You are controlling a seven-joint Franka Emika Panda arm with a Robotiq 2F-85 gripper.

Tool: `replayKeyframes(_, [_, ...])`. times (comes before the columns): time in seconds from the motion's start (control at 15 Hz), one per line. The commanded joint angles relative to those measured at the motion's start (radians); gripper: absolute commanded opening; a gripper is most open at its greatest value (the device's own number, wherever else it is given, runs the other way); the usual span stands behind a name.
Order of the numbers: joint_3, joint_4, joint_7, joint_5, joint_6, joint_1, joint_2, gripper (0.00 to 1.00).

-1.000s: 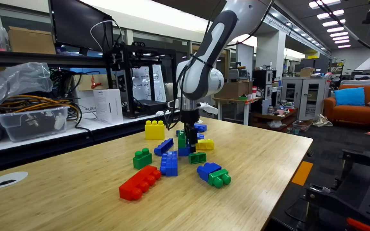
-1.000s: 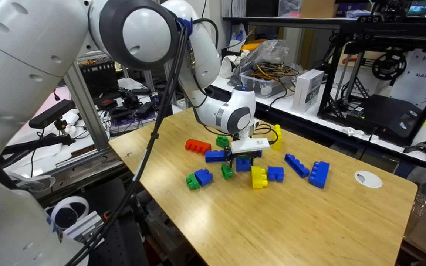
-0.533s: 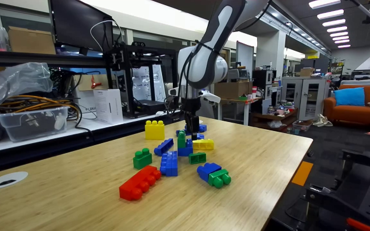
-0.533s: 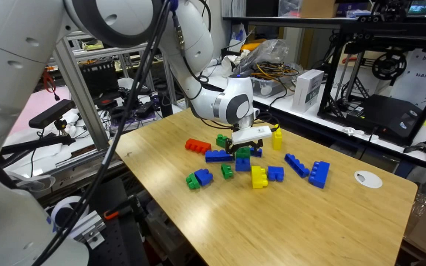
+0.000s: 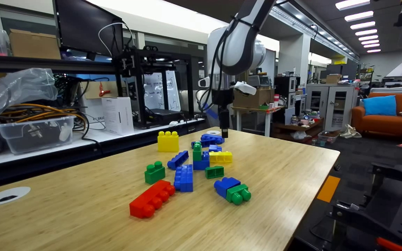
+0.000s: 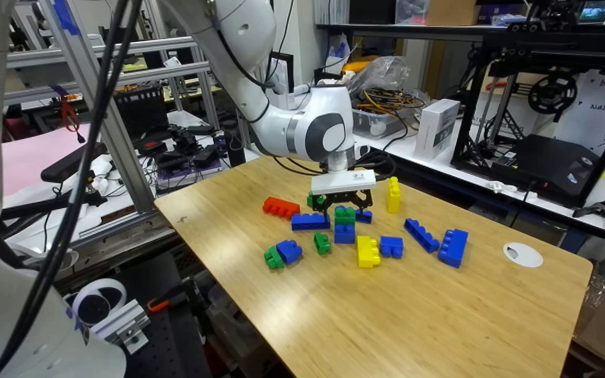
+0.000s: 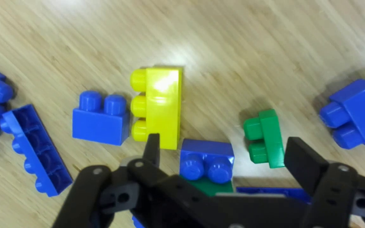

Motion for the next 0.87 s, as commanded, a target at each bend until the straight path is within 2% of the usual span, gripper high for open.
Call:
replayKeyframes(0.0, [0.004,-0.132,0.086,0.028,-0.003,-0.021,-0.122,1.0])
replayKeyframes(0.47, [-0.007,-0.327,0.164,0.09,0.003,-0.045,-0.275,1.0])
replayKeyframes(0.53, [-0.009,-0.28,0.151,0.075,-0.004,-0.036,-0.24,1.0])
replayKeyframes(0.8, [-0.011,-0.315,0.159,0.082,-0.003,-0.036,-0.262,1.0])
